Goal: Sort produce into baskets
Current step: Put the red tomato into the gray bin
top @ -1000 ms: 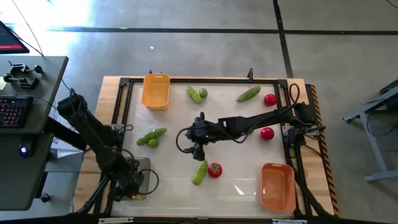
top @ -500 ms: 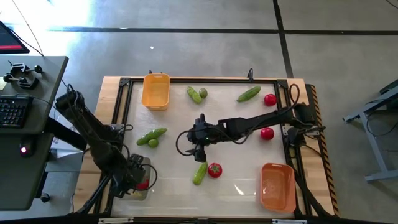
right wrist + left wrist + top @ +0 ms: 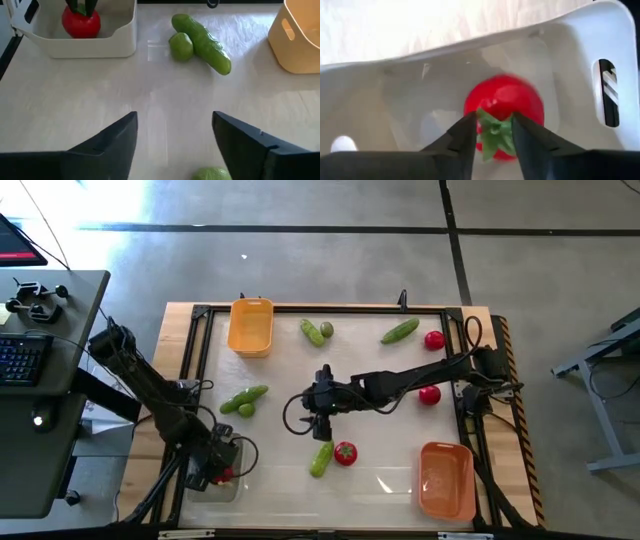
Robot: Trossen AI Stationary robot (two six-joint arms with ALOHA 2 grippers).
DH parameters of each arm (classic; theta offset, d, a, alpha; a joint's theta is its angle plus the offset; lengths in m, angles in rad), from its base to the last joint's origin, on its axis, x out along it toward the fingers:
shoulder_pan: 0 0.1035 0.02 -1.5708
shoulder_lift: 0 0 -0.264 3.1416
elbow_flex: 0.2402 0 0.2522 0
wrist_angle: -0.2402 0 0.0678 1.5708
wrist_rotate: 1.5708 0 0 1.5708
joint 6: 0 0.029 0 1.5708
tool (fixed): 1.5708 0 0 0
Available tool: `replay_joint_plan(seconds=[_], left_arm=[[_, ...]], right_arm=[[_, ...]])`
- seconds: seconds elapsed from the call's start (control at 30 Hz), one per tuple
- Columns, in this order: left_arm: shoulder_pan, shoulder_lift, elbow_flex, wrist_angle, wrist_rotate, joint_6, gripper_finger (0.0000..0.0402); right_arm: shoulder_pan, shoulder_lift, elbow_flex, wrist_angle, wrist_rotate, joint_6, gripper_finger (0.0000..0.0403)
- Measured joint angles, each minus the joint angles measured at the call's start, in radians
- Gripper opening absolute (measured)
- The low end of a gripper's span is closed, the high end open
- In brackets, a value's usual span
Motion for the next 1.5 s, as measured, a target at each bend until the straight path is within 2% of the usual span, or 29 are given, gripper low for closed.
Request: replay_joint_plan(seconds=[0.17,0.37,0.6,0.9,1.27,1.5], left_arm=[[0.016,-0.017,0.014,0.003,0.005,0.01,0.0067],[0.041,-0.055,0.015,-0.003,-0.041,0.006,0.0044],[0.075,-0.056,0.01,-0.005,-0.046,0.014,0.0032],[0.113,-0.056,0.006,-0.085,-0.12,0.034,0.0065],[0.126,-0.052,-0.022,-0.021,-0.095,0.058,0.0006],[0.126,-0.043,-0.022,-0.024,-0.107,0.069,0.0001]], right_arm=[[0.0,0.0,0.0,-0.001,-0.001,0.0,0.0194],[0.0,0.0,0.0,-0.004,-0.003,-0.018,0.0173],[0.0,0.0,0.0,-0.005,-0.014,-0.016,0.0172],[0.0,0.0,0.0,-0.005,-0.015,-0.016,0.0172],[0.0,0.0,0.0,-0.009,-0.015,-0.018,0.0172],[0.0,-0.001,0.0,-0.012,-0.015,-0.016,0.0172]])
